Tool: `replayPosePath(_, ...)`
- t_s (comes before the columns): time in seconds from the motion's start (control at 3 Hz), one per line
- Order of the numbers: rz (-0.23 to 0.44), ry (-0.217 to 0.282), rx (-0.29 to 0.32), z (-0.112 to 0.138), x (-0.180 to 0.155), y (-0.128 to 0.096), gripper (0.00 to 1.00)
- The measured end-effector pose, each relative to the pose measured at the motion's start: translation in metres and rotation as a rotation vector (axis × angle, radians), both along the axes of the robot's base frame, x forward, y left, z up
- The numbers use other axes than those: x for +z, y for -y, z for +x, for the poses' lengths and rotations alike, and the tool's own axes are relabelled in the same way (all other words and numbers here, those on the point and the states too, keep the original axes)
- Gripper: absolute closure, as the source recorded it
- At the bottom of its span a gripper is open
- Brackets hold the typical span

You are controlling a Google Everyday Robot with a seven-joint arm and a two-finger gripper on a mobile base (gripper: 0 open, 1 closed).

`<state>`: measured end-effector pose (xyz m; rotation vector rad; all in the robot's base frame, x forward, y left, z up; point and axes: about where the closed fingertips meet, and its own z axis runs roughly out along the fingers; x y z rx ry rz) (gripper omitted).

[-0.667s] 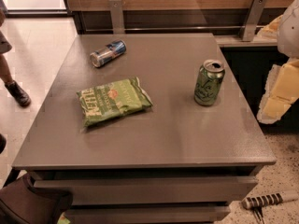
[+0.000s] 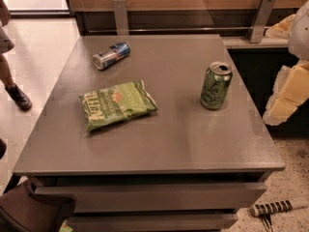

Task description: Knock green can over

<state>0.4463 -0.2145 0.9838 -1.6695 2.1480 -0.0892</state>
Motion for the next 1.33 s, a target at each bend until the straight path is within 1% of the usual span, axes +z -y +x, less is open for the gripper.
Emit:
replayPosePath(0.33,0.14,0.094,0.019,0.022,-0.009,0.015,0.0)
replayPosePath(0.67,0.312,0.186,0.072,0.047,-0.02,0.021,0.0)
replayPosePath(1.0,0.518,0.215,0.087,0.055,-0.03,0.013,0.0)
replayPosePath(1.33,0.698,0.2,0.058,0.054,-0.041,0.005,0.0)
